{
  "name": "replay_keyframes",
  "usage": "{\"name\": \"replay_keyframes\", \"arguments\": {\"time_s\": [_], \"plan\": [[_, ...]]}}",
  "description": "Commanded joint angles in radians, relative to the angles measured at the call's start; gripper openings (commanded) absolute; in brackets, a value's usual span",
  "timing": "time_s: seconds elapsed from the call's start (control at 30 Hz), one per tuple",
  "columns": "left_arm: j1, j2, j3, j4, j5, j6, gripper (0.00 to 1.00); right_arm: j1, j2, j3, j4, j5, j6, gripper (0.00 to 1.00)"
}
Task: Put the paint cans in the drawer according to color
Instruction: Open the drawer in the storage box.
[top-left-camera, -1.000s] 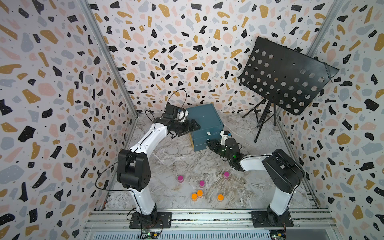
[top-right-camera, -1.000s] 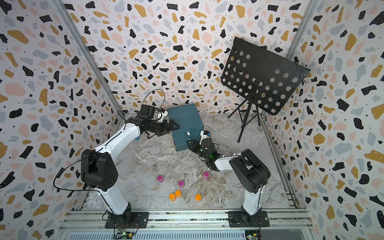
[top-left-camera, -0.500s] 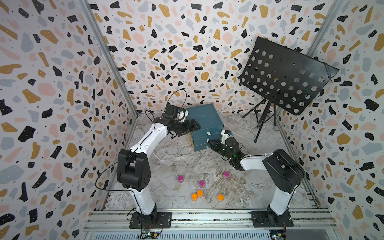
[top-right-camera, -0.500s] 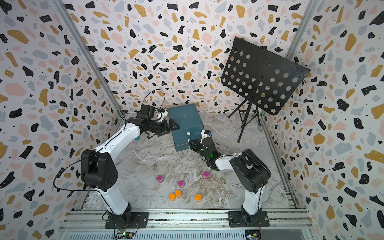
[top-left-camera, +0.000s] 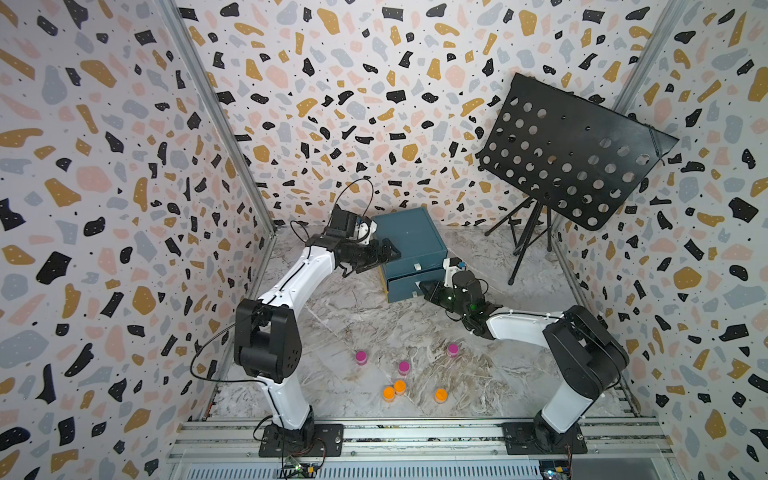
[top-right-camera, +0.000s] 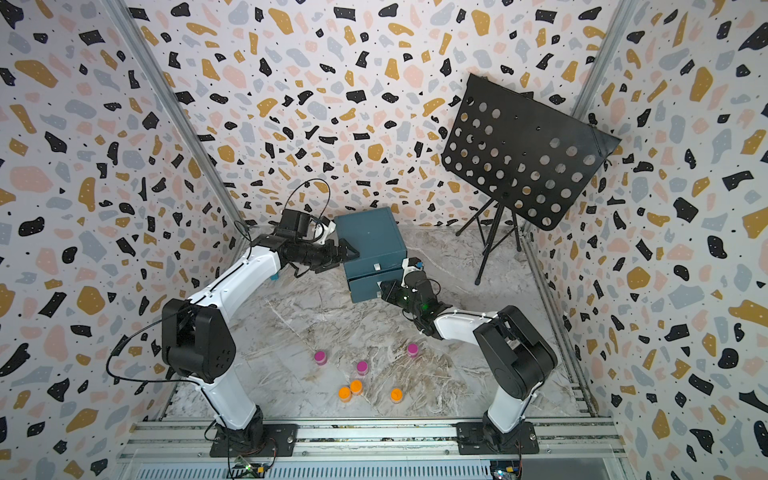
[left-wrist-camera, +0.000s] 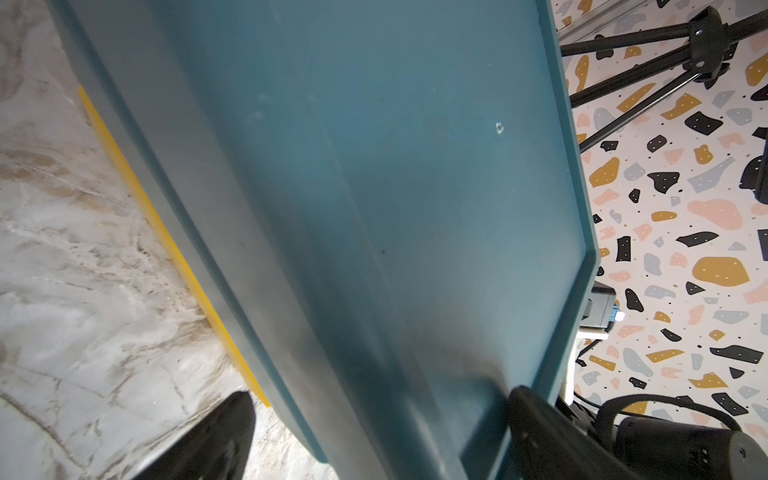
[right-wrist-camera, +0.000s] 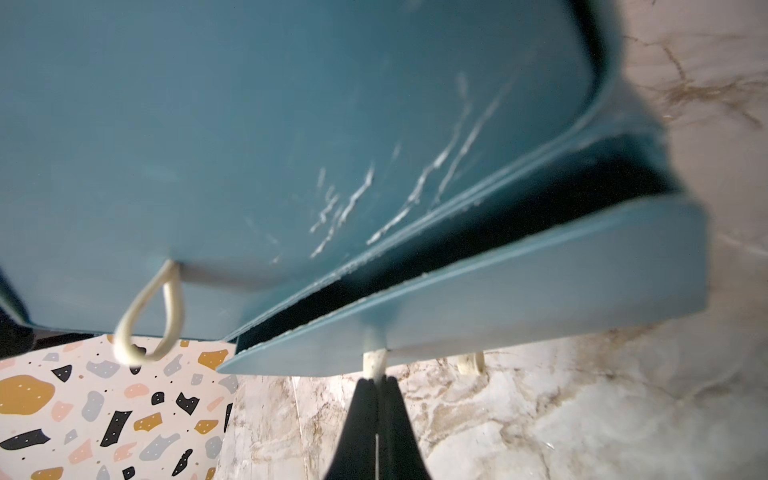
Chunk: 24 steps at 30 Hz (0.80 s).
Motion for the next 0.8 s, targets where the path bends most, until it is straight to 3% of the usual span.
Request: {"name": "replay_keyframes", "arguments": {"time_s": [0.0, 0.77], "plan": [[-0.003, 0.005, -0.038, -0.110, -0.070, 0.039, 0.97, -0.005, -0.080, -0.010, -0.086, 0.023, -0.060, 0.00], [-0.004, 0.011, -0.033, -0.115, -0.073, 0.039, 0.97, 0.035, -0.338, -0.161, -0.411, 0.017, -0.211, 0.00]]}}
